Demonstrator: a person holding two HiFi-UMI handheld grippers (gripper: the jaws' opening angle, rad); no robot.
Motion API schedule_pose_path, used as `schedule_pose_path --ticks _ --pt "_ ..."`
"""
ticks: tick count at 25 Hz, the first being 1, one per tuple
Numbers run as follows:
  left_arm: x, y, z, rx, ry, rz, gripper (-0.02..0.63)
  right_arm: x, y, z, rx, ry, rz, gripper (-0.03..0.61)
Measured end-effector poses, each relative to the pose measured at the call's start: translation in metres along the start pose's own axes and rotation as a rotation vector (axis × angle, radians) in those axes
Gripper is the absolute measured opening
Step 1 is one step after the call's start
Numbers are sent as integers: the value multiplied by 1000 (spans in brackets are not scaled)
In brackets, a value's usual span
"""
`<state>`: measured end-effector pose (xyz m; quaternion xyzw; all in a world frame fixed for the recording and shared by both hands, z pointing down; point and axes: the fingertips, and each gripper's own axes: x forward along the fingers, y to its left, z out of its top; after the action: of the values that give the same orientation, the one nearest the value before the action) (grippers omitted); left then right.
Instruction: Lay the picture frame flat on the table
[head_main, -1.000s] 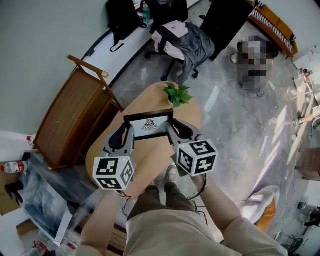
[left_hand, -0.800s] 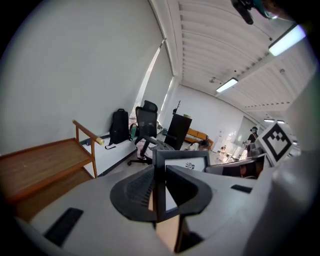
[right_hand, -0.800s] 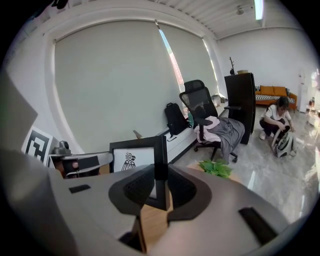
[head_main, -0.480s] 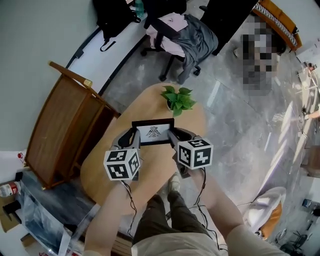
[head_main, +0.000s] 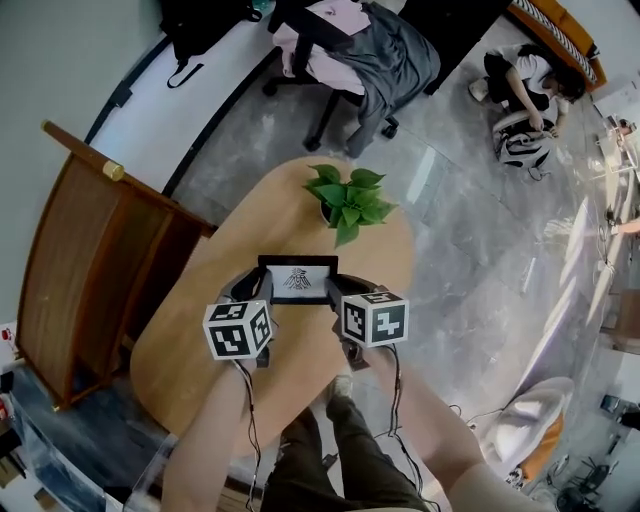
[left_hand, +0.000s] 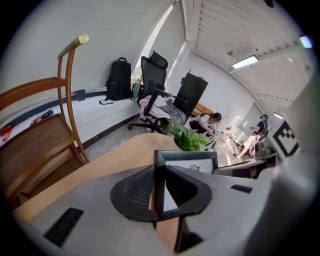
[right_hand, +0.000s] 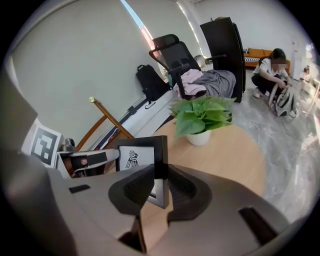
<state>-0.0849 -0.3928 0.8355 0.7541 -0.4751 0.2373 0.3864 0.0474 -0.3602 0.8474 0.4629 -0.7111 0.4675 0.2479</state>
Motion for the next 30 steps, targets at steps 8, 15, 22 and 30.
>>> schedule_pose_path --ticks 8,15,22,30 --pt "91 26 -54 21 57 17 66 77 -60 -37 18 51 -27 61" --pt "139 27 -69 16 59 5 66 113 -101 -46 16 35 -45 61" --pt "162 32 -72 -56 60 -22 67 129 -113 -43 -38 37 -20 66" --pt "157 39 -73 -36 54 -8 121 127 -109 -44 -173 35 -26 103"
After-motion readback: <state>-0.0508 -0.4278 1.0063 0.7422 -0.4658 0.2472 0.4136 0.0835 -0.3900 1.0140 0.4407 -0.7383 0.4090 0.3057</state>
